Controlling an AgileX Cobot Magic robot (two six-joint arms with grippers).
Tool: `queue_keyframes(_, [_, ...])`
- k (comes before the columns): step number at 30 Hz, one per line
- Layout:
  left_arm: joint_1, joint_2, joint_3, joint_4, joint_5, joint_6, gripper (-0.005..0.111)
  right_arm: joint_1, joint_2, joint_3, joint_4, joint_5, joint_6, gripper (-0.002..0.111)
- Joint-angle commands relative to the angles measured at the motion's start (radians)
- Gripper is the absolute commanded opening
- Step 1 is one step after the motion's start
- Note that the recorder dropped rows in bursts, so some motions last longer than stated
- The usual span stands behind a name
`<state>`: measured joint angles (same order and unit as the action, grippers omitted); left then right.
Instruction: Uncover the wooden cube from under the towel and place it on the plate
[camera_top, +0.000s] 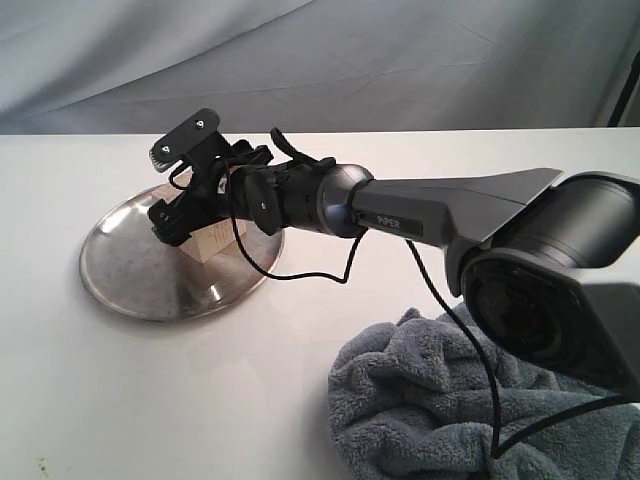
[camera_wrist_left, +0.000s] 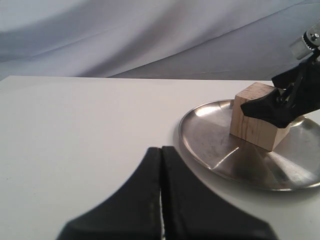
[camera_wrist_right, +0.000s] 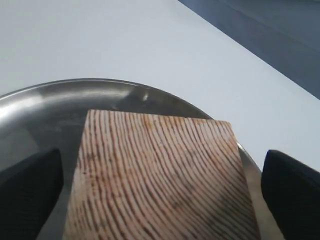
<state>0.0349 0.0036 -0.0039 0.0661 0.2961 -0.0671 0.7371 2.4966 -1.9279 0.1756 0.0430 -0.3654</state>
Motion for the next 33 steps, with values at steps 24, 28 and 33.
queue_keyframes(24, [-0.005,-0.004,0.004,0.005,-0.010,-0.003,0.000,-0.013,-0.414,-0.006,-0.053,0.269,-0.005,0.078])
queue_keyframes(28, [-0.005,-0.004,0.004,0.005,-0.010,-0.003,0.000,-0.052,-0.472,-0.006,-0.081,0.425,-0.005,0.061])
queue_keyframes(33, [-0.005,-0.004,0.004,0.005,-0.010,-0.003,0.000,-0.119,-0.524,-0.004,-0.087,0.626,-0.007,0.037])
